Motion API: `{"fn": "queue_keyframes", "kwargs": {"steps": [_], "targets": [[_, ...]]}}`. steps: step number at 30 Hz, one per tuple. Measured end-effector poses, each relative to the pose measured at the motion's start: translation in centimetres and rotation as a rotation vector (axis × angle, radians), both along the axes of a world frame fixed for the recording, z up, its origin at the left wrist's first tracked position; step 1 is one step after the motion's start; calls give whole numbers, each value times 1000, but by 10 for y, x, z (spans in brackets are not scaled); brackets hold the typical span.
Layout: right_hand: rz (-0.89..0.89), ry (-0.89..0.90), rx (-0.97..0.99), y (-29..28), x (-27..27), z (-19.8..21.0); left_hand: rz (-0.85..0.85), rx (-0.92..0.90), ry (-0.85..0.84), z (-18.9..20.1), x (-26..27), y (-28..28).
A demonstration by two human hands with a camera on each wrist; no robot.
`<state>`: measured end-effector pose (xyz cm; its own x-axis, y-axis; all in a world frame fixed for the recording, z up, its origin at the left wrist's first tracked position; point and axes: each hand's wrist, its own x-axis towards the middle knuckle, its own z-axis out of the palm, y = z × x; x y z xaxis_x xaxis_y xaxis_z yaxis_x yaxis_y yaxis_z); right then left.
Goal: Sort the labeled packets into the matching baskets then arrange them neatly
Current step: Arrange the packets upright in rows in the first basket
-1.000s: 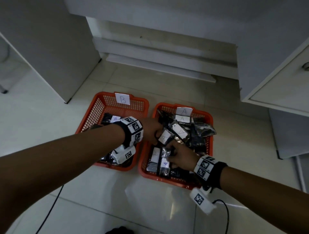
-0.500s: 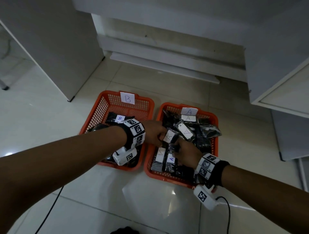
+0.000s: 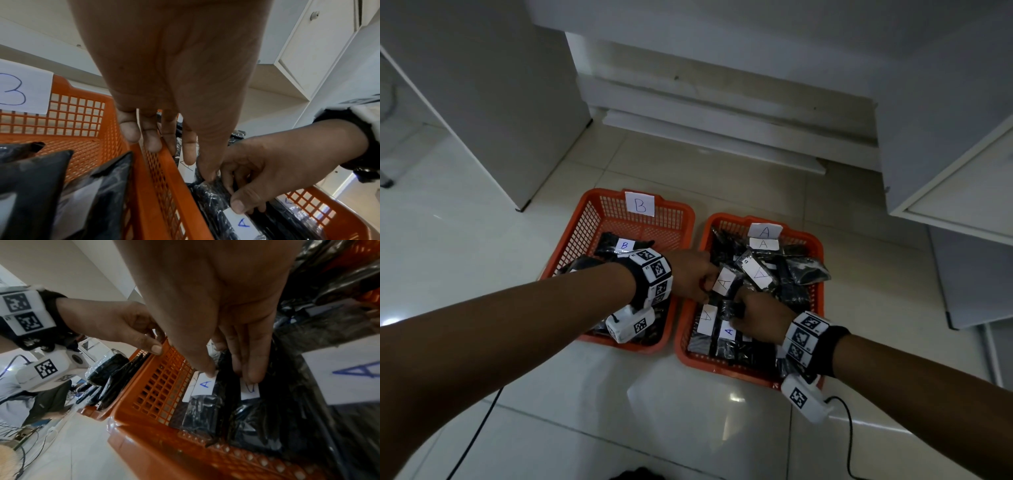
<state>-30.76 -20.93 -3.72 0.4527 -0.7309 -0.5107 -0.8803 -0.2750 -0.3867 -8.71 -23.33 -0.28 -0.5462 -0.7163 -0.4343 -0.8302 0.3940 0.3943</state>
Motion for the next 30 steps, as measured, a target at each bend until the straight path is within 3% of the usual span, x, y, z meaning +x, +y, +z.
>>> {"fn": "queue_keyframes", "kwargs": {"steps": [10,14,18,21,23,25,28,30], "targets": [[-5,-59,28,-3,0,-2,35,-111,24,-2,3,-2],[-328,-435,242,-3,-4,17,89,-8,100,-10,-2,0],[-576,-723,325,-7,-1,42,220,169,236,-9,-5,0],[-731,-831,344,-11,3,46,266,179,241,-2,5,-6],[-747,-759,282,-13,4,36,296,83,233,-1,15,-9],[-531,-576,184,-13,2,23,368,-4,232,-3,26,-13],[89,-230,108,-12,5,8,506,-16,242,-6,37,-17],[384,-105,15,-13,11,0,594,-26,274,-7,40,-18]]}}
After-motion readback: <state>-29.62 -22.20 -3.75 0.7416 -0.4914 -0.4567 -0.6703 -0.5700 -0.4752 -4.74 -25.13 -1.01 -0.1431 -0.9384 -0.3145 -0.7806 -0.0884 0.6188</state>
